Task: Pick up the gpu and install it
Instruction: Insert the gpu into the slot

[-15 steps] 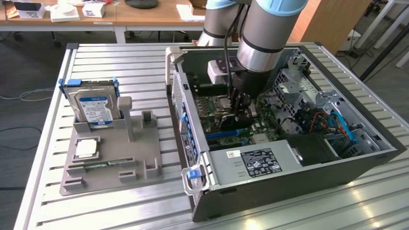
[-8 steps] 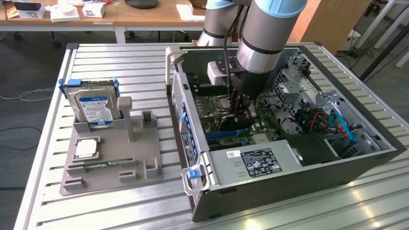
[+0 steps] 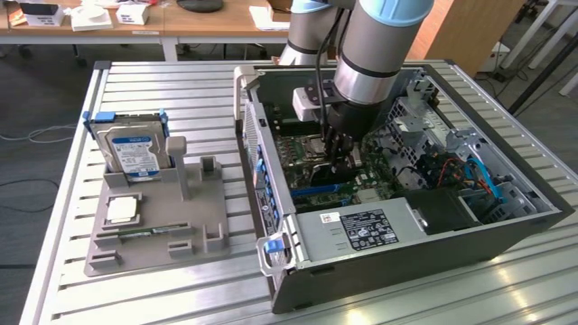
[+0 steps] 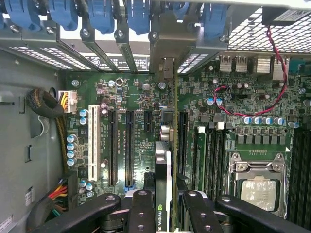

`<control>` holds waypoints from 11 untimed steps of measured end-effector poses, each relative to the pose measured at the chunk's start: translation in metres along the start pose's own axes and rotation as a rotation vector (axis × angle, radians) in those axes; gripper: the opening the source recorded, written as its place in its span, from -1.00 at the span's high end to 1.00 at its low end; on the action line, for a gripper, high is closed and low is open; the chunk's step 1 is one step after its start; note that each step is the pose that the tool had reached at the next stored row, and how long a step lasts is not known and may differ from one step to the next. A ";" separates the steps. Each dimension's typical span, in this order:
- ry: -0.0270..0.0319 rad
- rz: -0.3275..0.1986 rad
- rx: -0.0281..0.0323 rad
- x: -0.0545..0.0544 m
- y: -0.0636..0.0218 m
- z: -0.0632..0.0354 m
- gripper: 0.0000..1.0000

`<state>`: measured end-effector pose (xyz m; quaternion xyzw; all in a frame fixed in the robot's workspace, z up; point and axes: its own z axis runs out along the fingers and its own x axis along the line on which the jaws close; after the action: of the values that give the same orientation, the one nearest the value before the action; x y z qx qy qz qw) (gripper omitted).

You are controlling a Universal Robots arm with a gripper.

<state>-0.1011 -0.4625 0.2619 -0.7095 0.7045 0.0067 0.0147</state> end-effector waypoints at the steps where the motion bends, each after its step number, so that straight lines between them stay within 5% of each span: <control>1: -0.0001 0.000 0.0000 0.000 0.0000 0.0002 0.46; 11: 0.0001 0.000 0.0000 0.000 0.0000 0.0016 0.46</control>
<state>-0.1011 -0.4625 0.2603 -0.7095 0.7045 0.0067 0.0146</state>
